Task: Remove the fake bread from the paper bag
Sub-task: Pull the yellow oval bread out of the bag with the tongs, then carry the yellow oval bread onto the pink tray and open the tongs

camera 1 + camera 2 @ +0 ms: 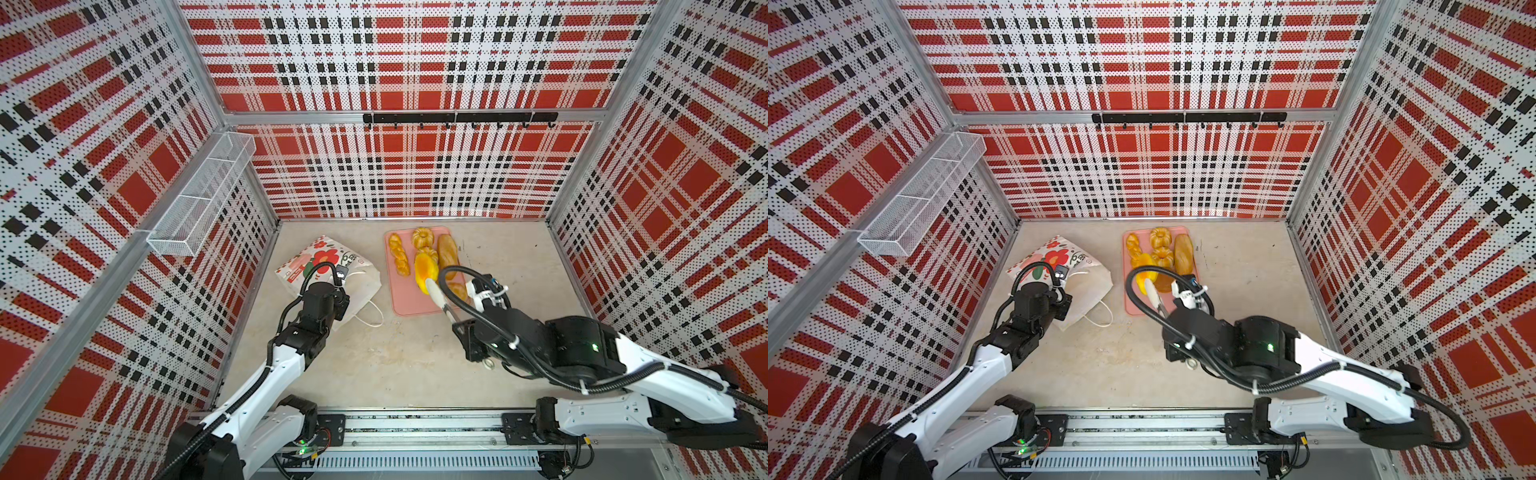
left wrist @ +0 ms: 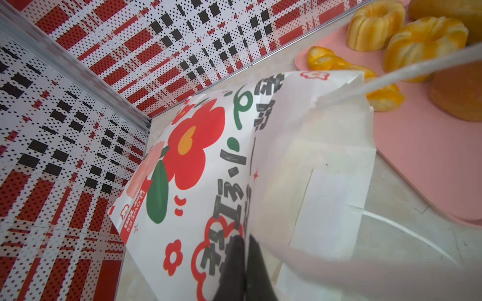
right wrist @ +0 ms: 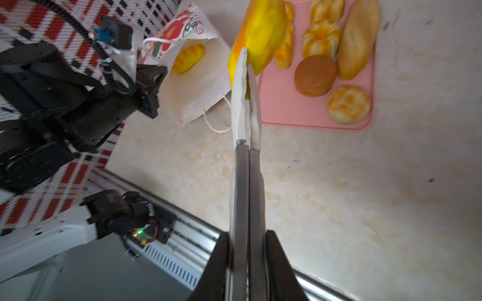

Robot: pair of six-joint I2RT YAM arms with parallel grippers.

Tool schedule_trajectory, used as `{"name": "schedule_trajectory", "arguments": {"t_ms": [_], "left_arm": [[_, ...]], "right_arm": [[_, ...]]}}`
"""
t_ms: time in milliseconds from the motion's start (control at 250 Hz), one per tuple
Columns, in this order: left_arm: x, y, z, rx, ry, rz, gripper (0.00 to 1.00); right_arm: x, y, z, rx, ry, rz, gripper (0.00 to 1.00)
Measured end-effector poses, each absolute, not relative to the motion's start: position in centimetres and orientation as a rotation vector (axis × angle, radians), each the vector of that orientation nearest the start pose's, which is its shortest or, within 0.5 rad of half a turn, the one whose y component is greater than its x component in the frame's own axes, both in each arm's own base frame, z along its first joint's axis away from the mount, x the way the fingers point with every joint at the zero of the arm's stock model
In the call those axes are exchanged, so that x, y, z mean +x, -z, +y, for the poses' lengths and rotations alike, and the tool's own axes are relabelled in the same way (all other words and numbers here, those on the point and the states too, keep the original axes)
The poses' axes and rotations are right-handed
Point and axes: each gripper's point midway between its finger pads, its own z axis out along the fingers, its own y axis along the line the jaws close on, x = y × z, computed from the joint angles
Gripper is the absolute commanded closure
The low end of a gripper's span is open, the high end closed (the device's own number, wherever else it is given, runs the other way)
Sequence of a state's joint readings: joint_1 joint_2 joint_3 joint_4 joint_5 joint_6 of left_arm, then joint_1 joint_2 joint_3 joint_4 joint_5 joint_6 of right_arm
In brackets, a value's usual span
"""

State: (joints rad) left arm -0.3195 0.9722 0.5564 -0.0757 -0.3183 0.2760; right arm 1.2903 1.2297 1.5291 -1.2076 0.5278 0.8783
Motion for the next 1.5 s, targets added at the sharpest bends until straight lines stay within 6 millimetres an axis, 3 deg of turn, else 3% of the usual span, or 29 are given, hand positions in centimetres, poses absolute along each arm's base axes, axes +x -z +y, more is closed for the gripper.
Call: {"name": "schedule_trajectory", "arguments": {"t_ms": [88, 220, 336, 436, 632, 908, 1185, 1501], "left_arm": [[32.8, -17.4, -5.1, 0.41, -0.307, 2.012, 1.0], [32.6, -17.2, -5.0, 0.413, -0.312, 2.022, 1.0], [32.5, -16.9, -4.9, 0.415, -0.318, 2.033, 1.0], [32.4, -16.8, -4.9, 0.416, -0.319, 2.035, 1.0], [32.6, -16.3, -3.8, 0.39, -0.345, 2.059, 1.0], [32.6, -14.9, -2.2, 0.36, -0.392, 2.119, 1.0], [32.6, -14.4, -1.3, 0.338, -0.412, 2.144, 1.0], [32.2, -15.3, -1.1, 0.321, -0.411, 2.124, 1.0]], "right_arm": [[18.3, -30.5, 26.6, -0.324, -0.207, 2.347, 1.0], [20.3, -26.0, 29.4, -0.505, 0.119, 2.355, 1.0], [21.5, -22.7, 30.3, -0.651, 0.323, 2.356, 1.0], [22.7, -21.8, 30.5, -0.728, 0.421, 2.34, 1.0], [24.6, -21.7, 30.1, -0.808, 0.503, 2.309, 1.0], [26.6, -19.5, 29.8, -0.88, 0.569, 2.308, 1.0], [27.2, -16.6, 28.3, -0.886, 0.563, 2.365, 1.0], [27.6, -16.8, 27.9, -0.919, 0.541, 2.356, 1.0]]}}
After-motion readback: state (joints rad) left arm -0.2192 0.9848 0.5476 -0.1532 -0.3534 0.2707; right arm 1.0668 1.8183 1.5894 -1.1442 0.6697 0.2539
